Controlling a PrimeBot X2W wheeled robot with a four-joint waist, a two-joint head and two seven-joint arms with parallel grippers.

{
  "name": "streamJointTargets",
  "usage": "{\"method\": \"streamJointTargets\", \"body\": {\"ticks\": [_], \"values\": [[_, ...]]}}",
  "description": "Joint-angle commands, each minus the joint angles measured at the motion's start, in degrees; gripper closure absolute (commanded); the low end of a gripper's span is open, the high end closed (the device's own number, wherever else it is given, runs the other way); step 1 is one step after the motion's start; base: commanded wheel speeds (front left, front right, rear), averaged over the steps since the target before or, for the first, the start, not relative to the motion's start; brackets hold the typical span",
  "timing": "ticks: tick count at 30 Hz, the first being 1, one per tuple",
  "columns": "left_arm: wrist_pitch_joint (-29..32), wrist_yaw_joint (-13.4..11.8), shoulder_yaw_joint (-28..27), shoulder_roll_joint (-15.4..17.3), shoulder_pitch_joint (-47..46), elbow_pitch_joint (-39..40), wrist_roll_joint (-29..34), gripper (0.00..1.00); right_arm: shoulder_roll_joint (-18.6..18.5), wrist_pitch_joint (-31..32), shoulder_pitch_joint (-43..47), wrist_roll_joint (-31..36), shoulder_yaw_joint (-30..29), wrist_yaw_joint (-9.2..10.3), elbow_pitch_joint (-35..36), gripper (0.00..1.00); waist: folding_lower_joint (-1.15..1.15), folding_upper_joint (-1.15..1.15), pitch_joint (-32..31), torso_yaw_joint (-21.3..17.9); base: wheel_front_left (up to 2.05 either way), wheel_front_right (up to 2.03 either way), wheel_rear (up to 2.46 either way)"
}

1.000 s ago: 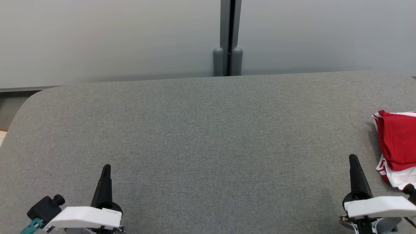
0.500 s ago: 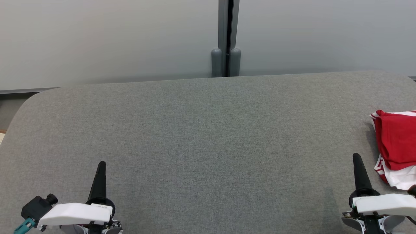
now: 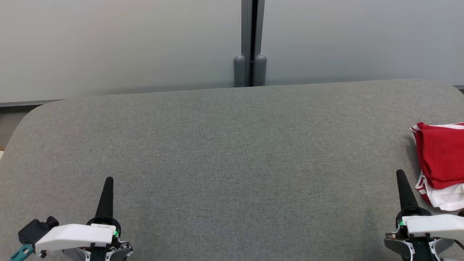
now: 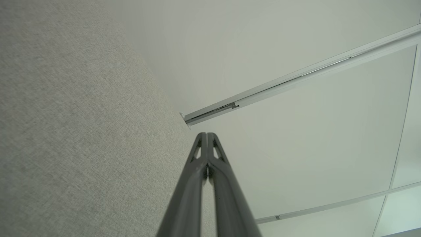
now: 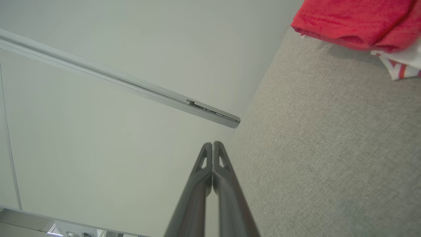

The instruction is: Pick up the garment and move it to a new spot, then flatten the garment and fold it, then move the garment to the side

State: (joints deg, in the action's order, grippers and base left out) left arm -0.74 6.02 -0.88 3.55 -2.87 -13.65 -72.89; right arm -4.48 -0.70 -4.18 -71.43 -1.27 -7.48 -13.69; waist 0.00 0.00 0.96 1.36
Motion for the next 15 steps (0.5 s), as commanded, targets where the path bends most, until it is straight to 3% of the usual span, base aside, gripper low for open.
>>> {"method": "streamJointTargets", "body": {"ticks": [1,15], "values": [[0.38,0.39,-0.52,0.47,-1.72,0.34,-1.58,1.00,-0.09,0.57,-1.08,-1.62,-0.45,-0.02,0.34,1.00,0.00,0.00,-0.03,-0.05,0.00,0.00,0.00],[2.31,0.79,-1.84,0.45,-2.28,0.10,-7.86,1.00,0.21,2.59,-1.45,-8.22,-1.69,-0.02,0.14,1.00,0.00,0.00,-0.24,-0.41,0.00,0.00,0.00]]}}
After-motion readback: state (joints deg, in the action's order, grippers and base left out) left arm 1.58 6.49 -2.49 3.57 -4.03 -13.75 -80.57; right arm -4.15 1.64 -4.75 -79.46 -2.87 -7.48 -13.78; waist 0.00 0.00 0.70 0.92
